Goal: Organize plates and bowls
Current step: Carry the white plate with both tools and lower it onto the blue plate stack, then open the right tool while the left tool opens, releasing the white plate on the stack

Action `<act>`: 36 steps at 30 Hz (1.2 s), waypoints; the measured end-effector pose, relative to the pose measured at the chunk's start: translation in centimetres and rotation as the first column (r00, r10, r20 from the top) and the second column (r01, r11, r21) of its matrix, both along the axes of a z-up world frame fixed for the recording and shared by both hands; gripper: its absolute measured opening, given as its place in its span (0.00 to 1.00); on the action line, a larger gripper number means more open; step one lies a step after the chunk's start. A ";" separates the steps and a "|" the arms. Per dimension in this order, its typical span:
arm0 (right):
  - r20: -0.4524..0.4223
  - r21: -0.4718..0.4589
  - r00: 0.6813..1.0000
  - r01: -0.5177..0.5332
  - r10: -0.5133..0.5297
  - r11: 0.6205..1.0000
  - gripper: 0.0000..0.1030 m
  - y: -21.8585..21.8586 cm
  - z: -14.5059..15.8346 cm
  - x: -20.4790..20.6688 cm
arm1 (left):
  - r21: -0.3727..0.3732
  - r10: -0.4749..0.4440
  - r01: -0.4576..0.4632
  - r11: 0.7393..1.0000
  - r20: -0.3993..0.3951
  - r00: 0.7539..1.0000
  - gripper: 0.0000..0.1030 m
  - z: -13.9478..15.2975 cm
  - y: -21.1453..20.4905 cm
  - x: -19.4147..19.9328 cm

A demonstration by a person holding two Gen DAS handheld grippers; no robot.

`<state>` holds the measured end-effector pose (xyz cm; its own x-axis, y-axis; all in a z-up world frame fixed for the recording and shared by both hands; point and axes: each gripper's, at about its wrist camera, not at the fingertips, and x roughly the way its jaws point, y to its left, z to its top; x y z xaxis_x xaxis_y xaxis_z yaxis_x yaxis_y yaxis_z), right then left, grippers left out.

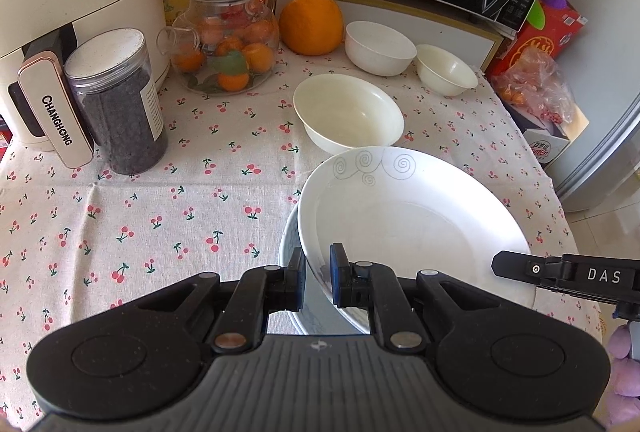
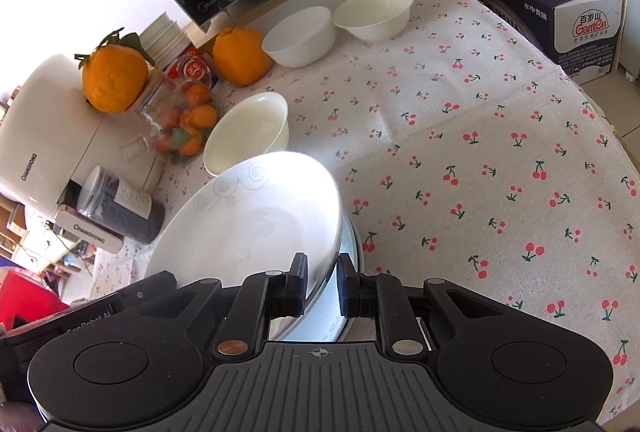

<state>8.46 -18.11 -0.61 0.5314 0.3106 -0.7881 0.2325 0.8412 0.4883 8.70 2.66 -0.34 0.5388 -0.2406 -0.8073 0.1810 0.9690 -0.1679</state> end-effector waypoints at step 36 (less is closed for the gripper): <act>-0.039 -0.161 0.992 -0.127 0.122 0.979 0.18 2.8 -0.3 0.4 | 0.165 -0.076 0.081 0.983 -0.038 0.996 0.14 -2.0 -1.1 0.0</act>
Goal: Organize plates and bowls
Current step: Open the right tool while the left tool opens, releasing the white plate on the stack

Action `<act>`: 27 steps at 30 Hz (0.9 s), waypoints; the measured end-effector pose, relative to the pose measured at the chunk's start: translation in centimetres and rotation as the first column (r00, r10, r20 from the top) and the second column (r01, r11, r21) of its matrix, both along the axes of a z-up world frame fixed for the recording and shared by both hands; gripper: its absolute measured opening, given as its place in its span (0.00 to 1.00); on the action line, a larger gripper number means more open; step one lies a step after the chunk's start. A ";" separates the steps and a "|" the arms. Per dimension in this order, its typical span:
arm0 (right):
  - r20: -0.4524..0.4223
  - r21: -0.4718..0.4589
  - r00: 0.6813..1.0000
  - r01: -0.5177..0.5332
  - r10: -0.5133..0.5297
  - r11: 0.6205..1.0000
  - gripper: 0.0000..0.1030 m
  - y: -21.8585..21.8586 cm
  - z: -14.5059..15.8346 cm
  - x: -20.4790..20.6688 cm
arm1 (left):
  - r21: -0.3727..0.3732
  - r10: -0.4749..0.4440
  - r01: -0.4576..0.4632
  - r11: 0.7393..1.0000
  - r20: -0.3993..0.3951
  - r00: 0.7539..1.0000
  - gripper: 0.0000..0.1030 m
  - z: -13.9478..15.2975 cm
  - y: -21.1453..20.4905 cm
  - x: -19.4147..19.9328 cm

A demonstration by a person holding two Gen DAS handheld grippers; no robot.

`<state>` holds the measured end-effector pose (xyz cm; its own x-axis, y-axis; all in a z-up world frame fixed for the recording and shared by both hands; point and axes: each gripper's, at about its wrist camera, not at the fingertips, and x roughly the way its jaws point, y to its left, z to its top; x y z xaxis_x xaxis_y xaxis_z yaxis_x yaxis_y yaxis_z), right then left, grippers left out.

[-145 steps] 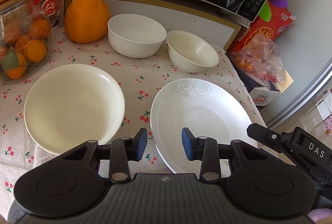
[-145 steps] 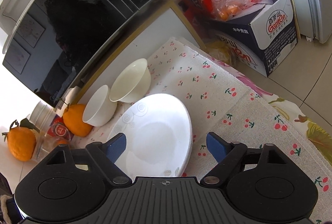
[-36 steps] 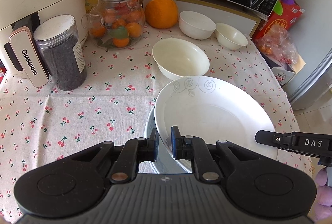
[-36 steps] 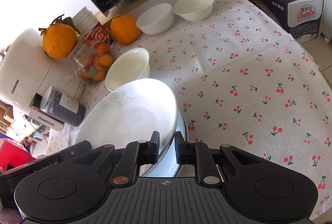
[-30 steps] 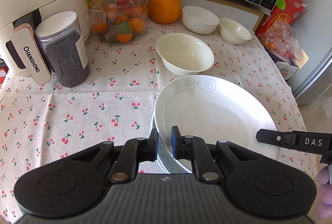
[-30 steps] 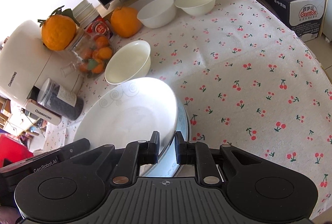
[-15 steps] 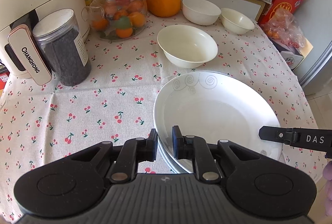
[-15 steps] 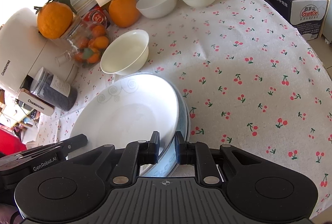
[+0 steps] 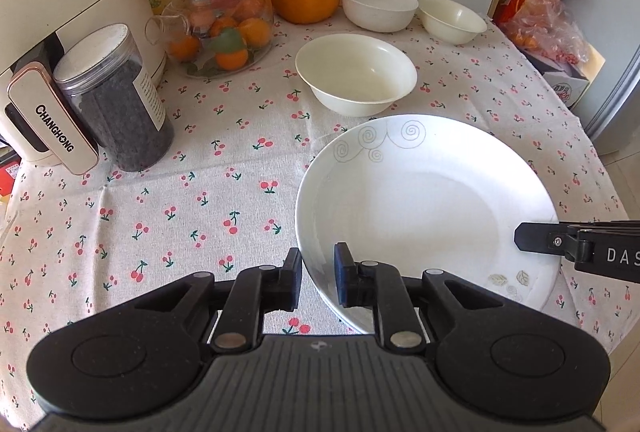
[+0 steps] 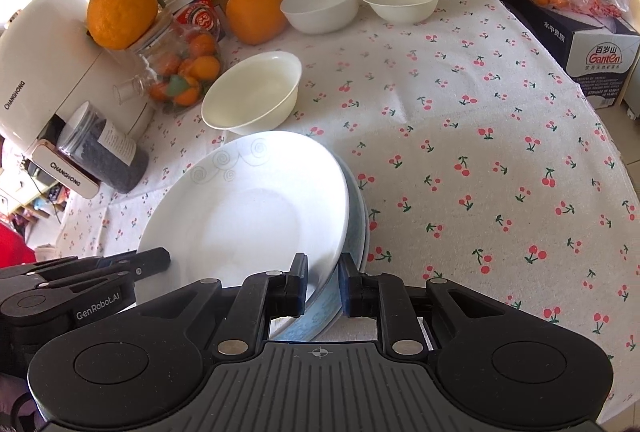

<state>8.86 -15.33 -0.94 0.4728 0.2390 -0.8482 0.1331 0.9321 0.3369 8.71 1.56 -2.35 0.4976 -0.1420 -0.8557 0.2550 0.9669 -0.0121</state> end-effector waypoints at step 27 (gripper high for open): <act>0.012 -0.012 1.000 -0.026 0.026 1.000 0.51 -0.7 0.7 0.3 | 0.010 -0.017 0.018 1.000 -0.024 1.000 0.21 -0.4 -0.4 -0.1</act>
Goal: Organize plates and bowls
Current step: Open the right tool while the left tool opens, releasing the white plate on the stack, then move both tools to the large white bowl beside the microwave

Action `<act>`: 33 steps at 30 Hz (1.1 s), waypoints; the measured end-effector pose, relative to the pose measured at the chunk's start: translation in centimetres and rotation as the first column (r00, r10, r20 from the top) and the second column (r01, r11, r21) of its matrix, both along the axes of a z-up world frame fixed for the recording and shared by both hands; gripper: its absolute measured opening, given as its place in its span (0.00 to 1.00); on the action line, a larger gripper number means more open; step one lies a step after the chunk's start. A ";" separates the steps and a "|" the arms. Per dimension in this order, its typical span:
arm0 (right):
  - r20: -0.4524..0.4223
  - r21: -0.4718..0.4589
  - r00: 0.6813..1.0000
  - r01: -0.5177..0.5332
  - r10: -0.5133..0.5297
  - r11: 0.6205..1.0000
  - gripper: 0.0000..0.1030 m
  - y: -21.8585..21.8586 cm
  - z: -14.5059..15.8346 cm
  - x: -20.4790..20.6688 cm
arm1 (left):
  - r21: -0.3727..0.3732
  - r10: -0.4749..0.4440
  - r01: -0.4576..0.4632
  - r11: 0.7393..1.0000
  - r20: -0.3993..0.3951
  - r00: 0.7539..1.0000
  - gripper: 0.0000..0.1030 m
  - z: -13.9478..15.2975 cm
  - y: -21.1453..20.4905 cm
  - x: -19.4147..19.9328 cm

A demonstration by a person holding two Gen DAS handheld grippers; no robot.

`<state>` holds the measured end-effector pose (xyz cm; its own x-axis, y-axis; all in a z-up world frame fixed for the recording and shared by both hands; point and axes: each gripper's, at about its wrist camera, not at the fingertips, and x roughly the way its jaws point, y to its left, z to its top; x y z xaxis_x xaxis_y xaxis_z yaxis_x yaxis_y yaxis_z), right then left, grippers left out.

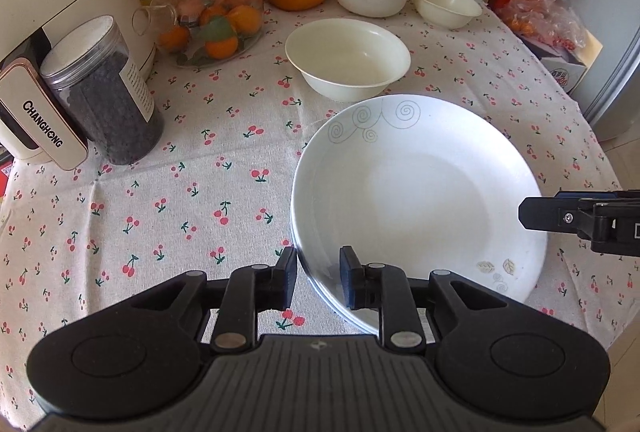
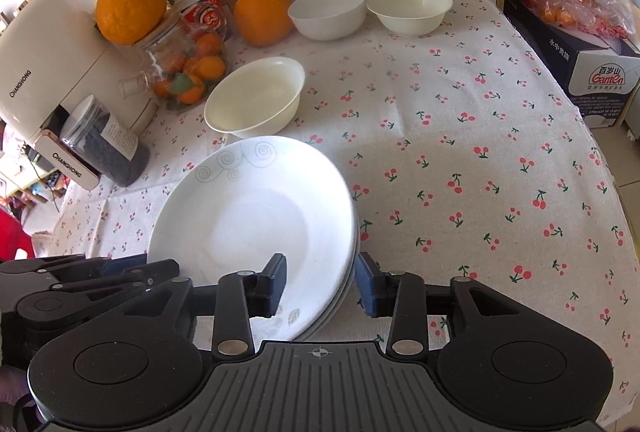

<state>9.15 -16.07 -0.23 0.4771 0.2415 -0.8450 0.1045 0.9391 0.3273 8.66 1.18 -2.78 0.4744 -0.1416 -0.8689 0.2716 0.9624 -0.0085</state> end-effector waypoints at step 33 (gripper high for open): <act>-0.015 0.217 0.938 0.340 -0.345 0.915 0.91 -10.2 1.0 7.1 | -0.077 0.124 -0.115 0.990 0.128 0.984 0.99 6.9 -3.3 7.1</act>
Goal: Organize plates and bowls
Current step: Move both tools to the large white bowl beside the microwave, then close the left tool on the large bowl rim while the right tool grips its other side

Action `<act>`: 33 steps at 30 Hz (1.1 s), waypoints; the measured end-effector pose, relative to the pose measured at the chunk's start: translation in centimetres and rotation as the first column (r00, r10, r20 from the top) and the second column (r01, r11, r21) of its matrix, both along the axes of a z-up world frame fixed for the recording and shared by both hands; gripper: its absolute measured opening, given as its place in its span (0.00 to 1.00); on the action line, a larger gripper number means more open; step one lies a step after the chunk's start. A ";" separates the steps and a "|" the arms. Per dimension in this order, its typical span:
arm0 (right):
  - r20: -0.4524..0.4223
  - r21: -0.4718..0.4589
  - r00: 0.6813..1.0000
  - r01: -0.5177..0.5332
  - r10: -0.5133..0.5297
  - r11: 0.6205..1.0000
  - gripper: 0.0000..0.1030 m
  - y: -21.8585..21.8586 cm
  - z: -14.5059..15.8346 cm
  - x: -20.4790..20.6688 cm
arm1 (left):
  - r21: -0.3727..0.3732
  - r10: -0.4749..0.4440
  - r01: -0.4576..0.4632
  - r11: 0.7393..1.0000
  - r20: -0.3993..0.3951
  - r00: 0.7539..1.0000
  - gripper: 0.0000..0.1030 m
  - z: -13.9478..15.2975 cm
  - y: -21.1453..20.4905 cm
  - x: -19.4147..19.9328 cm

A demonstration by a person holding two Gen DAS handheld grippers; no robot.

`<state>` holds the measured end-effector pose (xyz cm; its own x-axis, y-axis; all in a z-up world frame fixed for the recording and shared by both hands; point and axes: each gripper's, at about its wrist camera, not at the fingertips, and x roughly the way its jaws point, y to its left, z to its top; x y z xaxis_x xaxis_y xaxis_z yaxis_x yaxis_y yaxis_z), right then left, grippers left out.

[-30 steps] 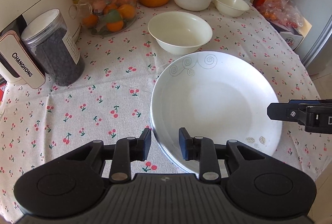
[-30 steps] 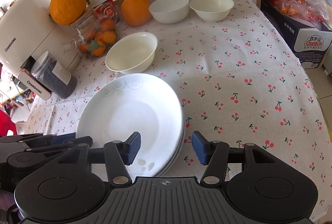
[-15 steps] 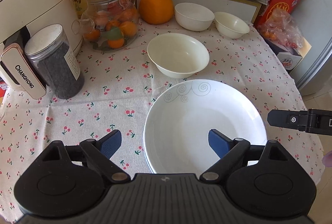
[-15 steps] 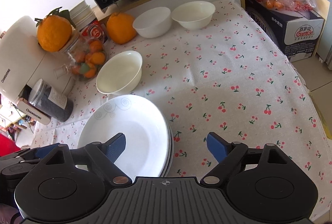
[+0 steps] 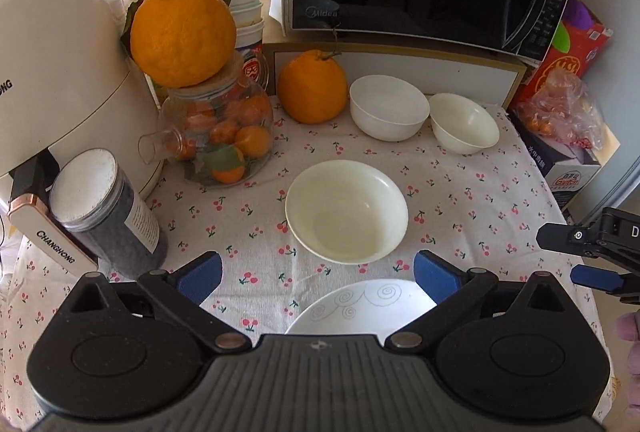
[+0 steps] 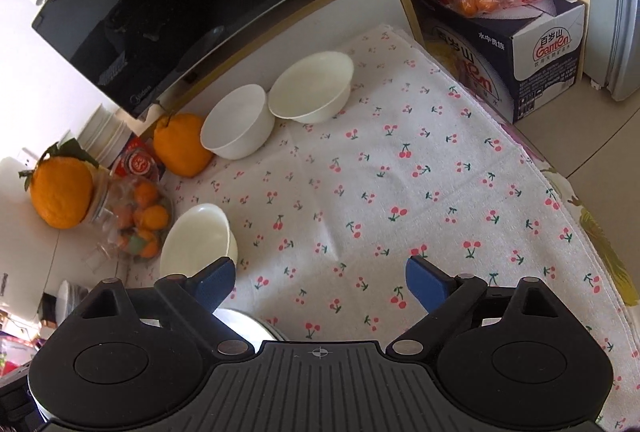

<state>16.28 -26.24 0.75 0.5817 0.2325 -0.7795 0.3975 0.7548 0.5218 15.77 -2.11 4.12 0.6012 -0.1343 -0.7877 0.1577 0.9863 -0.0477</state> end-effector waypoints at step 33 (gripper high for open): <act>0.187 0.513 0.968 0.048 -0.166 0.857 0.72 -1.4 -12.1 15.9 | -0.150 -0.083 0.068 0.986 -0.092 0.992 0.52 -4.8 -5.4 18.9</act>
